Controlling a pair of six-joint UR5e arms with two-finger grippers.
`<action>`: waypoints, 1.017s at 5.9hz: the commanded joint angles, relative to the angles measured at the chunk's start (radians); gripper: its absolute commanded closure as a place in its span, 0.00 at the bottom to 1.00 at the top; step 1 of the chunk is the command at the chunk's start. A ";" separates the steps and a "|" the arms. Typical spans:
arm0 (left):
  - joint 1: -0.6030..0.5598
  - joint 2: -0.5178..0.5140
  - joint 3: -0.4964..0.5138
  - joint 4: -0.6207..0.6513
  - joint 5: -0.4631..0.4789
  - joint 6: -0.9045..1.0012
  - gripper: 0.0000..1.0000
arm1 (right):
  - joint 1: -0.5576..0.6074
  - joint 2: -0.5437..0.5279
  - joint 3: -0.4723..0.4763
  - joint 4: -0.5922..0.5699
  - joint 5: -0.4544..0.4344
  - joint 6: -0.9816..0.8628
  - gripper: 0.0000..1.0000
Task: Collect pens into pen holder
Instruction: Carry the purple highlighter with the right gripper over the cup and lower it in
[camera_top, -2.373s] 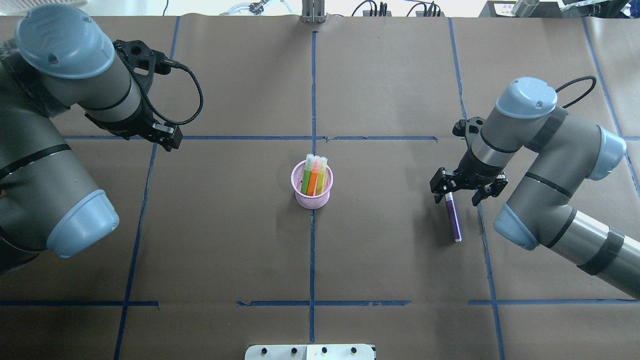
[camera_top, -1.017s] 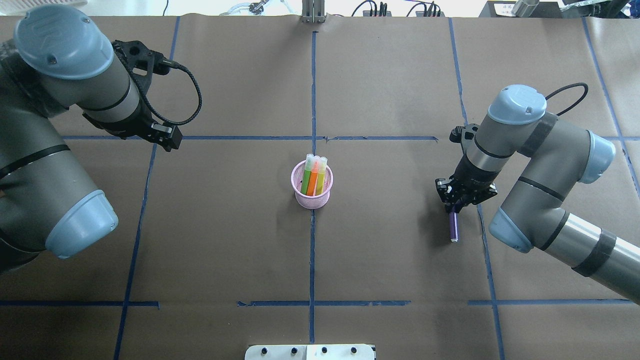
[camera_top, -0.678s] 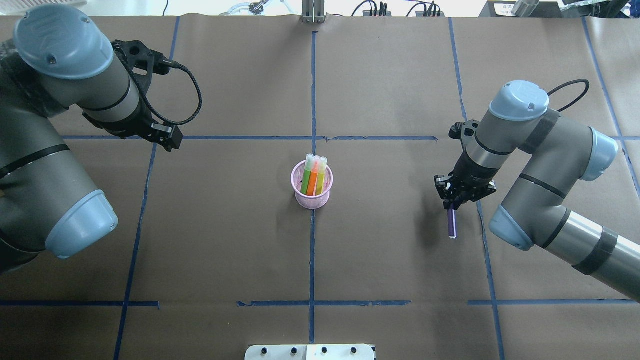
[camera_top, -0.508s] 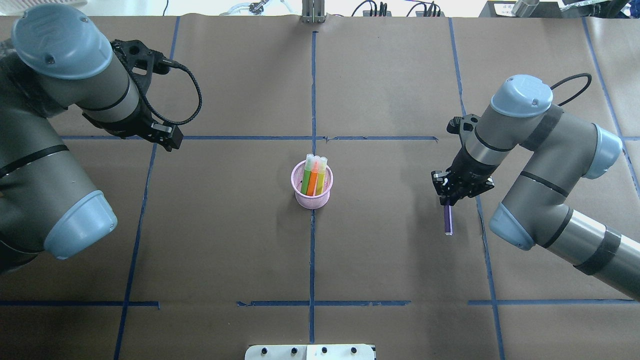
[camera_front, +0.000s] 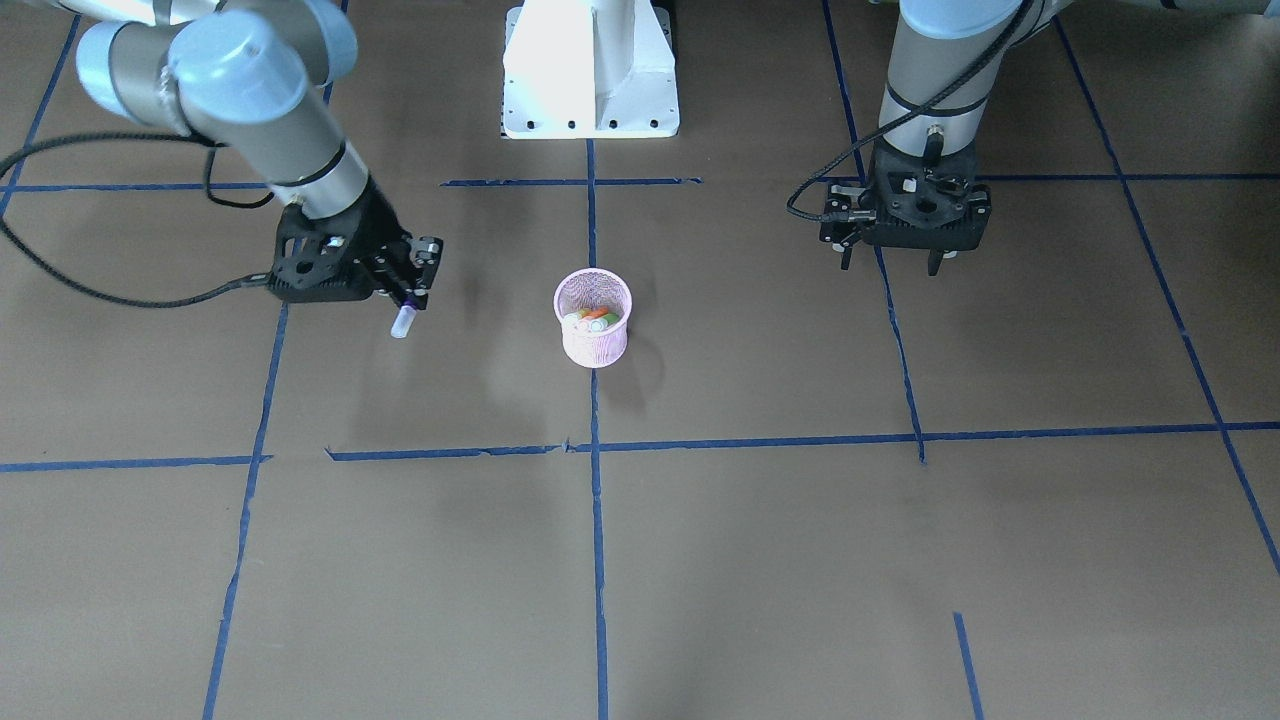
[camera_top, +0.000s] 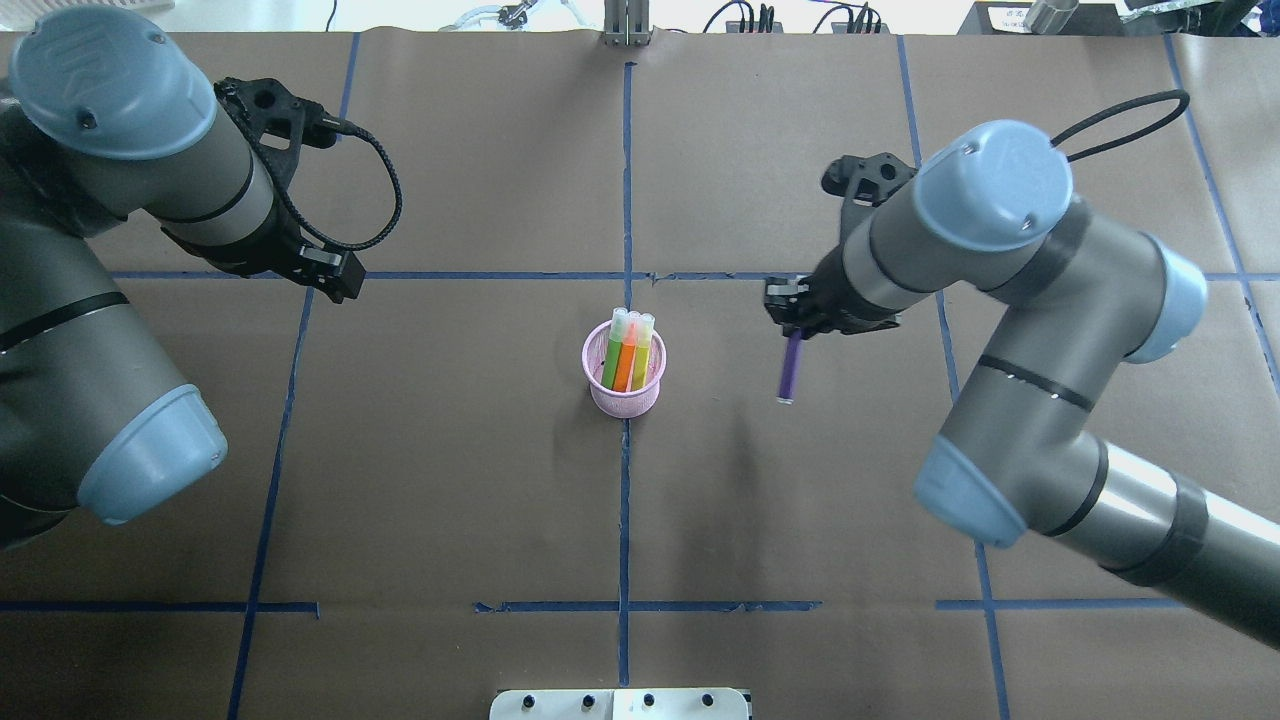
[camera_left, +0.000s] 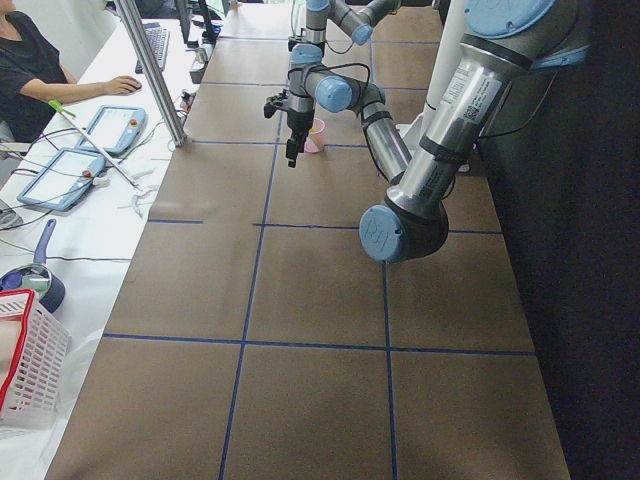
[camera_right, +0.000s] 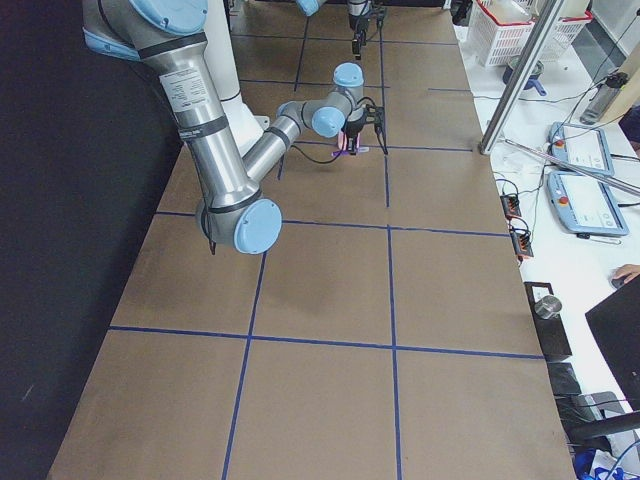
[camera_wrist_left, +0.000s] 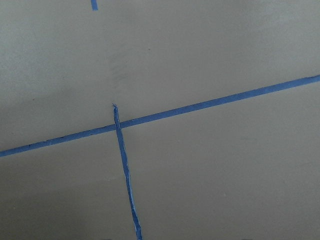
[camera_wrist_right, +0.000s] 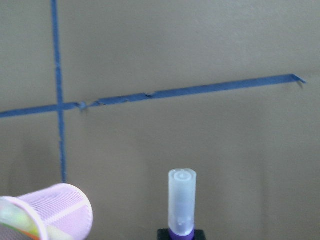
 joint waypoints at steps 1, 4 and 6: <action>0.000 0.013 -0.009 -0.001 0.002 0.001 0.10 | -0.121 0.105 0.026 0.002 -0.300 0.175 1.00; 0.000 0.019 -0.017 -0.001 0.003 0.001 0.10 | -0.316 0.161 -0.018 0.002 -0.786 0.178 1.00; 0.000 0.021 -0.017 -0.001 0.002 0.001 0.10 | -0.350 0.171 -0.064 0.004 -0.827 0.178 0.99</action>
